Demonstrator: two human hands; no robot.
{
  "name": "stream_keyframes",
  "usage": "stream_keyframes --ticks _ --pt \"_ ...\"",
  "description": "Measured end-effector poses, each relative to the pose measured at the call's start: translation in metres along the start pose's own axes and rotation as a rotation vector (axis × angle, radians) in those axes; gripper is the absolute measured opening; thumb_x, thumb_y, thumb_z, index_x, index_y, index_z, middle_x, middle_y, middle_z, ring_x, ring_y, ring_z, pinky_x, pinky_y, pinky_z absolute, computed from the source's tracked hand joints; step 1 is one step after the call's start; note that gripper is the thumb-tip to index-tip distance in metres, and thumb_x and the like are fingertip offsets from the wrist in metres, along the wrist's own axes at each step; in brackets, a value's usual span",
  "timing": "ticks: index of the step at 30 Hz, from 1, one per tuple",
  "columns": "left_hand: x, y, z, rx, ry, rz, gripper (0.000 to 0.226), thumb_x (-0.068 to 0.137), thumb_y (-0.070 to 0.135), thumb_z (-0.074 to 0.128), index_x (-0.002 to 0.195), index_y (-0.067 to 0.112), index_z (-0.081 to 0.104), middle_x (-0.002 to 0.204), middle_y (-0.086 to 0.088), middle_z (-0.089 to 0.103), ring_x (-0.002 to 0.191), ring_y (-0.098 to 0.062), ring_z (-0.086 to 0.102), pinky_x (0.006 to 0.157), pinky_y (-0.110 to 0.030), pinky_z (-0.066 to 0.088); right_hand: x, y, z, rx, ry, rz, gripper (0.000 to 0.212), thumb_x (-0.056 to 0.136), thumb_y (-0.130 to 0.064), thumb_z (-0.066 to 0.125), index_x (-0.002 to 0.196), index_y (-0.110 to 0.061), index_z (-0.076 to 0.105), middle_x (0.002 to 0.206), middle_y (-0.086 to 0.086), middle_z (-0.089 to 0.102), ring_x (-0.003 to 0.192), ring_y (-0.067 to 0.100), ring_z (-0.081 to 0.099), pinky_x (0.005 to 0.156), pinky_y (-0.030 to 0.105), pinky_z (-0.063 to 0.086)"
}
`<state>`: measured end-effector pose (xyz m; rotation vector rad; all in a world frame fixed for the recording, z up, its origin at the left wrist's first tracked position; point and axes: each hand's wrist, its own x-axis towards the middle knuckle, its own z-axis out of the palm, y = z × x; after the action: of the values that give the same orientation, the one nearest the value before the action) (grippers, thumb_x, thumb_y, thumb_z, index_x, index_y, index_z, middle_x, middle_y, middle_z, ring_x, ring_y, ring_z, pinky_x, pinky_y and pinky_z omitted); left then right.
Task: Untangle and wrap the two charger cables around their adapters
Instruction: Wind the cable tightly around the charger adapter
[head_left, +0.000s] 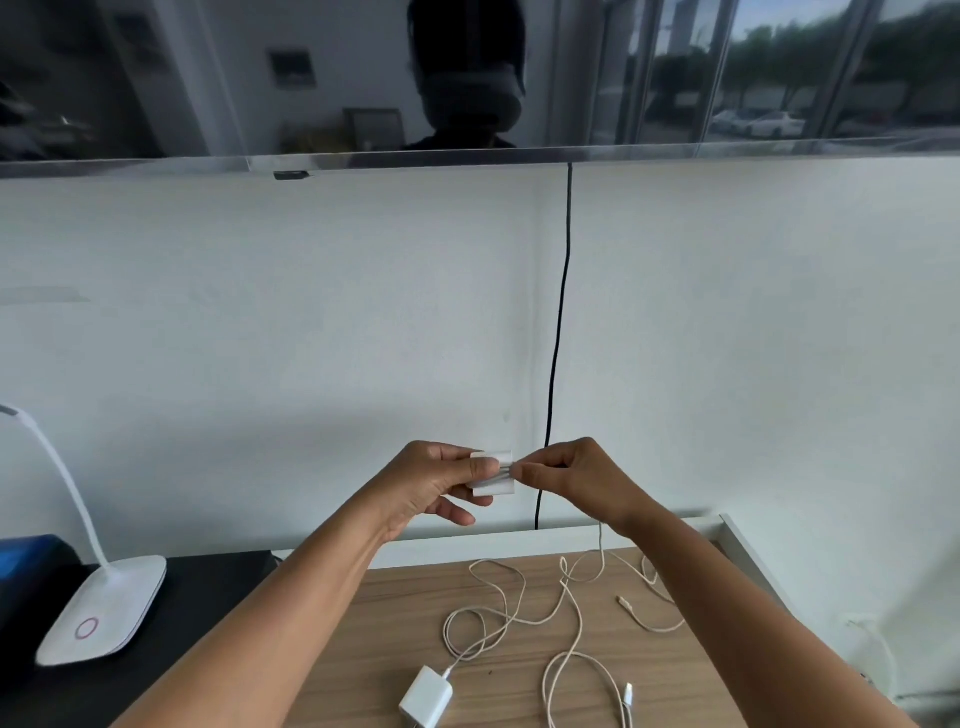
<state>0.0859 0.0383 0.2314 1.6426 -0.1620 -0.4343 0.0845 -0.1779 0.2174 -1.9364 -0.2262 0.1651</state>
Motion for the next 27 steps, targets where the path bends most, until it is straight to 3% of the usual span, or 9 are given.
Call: stream_keyframes --ticks 5,9,12,14,16,19,22,24,27 --pt "0.001 0.003 -0.002 -0.003 0.001 -0.026 0.038 0.079 0.017 0.078 0.115 0.008 0.071 0.106 -0.018 0.073 0.091 -0.026 0.072 0.063 -0.03 0.057 0.0 -0.001 -0.002 -0.001 -0.022 -0.016 0.018 0.08 -0.036 0.077 0.089 -0.021 0.079 0.079 0.007 0.073 0.074 0.007 0.058 0.074 0.025 0.043" --pt "0.003 0.002 -0.003 0.041 -0.002 -0.026 0.036 0.078 0.015 0.079 0.113 0.009 0.072 0.101 -0.016 0.075 0.085 -0.022 0.072 0.06 -0.028 0.056 0.001 -0.004 -0.004 -0.024 -0.059 0.006 0.02 0.075 -0.036 0.081 0.088 -0.02 0.078 0.081 0.007 0.075 0.074 0.005 0.061 0.075 0.02 0.044" --pt "0.002 0.001 -0.003 0.044 -0.022 -0.049 0.03 0.078 0.015 0.078 0.106 0.006 0.074 0.099 -0.016 0.075 0.083 -0.022 0.071 0.058 -0.026 0.055 0.001 -0.009 -0.012 -0.111 -0.137 0.04 0.012 0.078 -0.026 0.08 0.089 -0.022 0.077 0.069 -0.005 0.067 0.063 0.007 0.051 0.062 0.017 0.037" --pt "0.001 -0.002 -0.003 -0.001 -0.031 -0.073 0.032 0.077 0.016 0.078 0.106 0.003 0.074 0.098 -0.018 0.074 0.083 -0.023 0.07 0.056 -0.025 0.055 0.004 -0.011 -0.02 -0.169 -0.188 0.059 0.011 0.084 -0.019 0.073 0.092 -0.024 0.078 0.068 -0.001 0.061 0.058 0.013 0.039 0.051 0.02 0.029" --pt "0.001 -0.005 -0.001 -0.062 -0.036 -0.086 0.04 0.072 0.019 0.082 0.106 0.0 0.073 0.096 -0.018 0.073 0.082 -0.024 0.07 0.053 -0.024 0.053 0.009 -0.01 -0.023 -0.208 -0.164 0.041 0.015 0.087 -0.017 0.068 0.089 -0.028 0.079 0.075 0.009 0.068 0.063 0.02 0.036 0.05 0.023 0.027" --pt "0.0 -0.007 0.0 -0.112 -0.062 -0.084 0.042 0.069 0.021 0.084 0.105 0.001 0.074 0.095 -0.015 0.072 0.084 -0.024 0.071 0.053 -0.024 0.053 0.015 -0.007 -0.021 -0.189 -0.072 0.021 0.02 0.085 -0.016 0.068 0.08 -0.032 0.079 0.092 0.011 0.075 0.075 0.02 0.048 0.065 0.029 0.036" --pt "0.0 -0.005 0.003 -0.111 -0.067 -0.086 0.042 0.069 0.021 0.082 0.105 0.002 0.074 0.096 -0.015 0.073 0.085 -0.025 0.071 0.054 -0.024 0.054 0.017 -0.008 -0.018 -0.204 -0.001 0.013 0.017 0.085 -0.017 0.069 0.077 -0.029 0.079 0.079 0.015 0.071 0.065 0.015 0.047 0.061 0.025 0.037" --pt "0.001 -0.005 0.003 -0.099 -0.042 -0.087 0.036 0.072 0.019 0.08 0.103 0.002 0.075 0.096 -0.015 0.074 0.084 -0.025 0.071 0.055 -0.025 0.055 0.017 -0.01 -0.017 -0.233 0.014 -0.003 0.012 0.086 -0.017 0.068 0.081 -0.023 0.078 0.071 0.006 0.066 0.052 0.01 0.04 0.051 0.018 0.034" --pt "0.002 -0.005 0.005 -0.023 -0.016 -0.086 0.029 0.077 0.015 0.079 0.103 0.004 0.075 0.097 -0.016 0.075 0.083 -0.024 0.072 0.056 -0.026 0.056 0.016 -0.013 -0.014 -0.323 0.052 -0.023 0.011 0.086 -0.019 0.067 0.08 -0.023 0.076 0.073 -0.009 0.07 0.057 0.006 0.051 0.058 0.02 0.042"
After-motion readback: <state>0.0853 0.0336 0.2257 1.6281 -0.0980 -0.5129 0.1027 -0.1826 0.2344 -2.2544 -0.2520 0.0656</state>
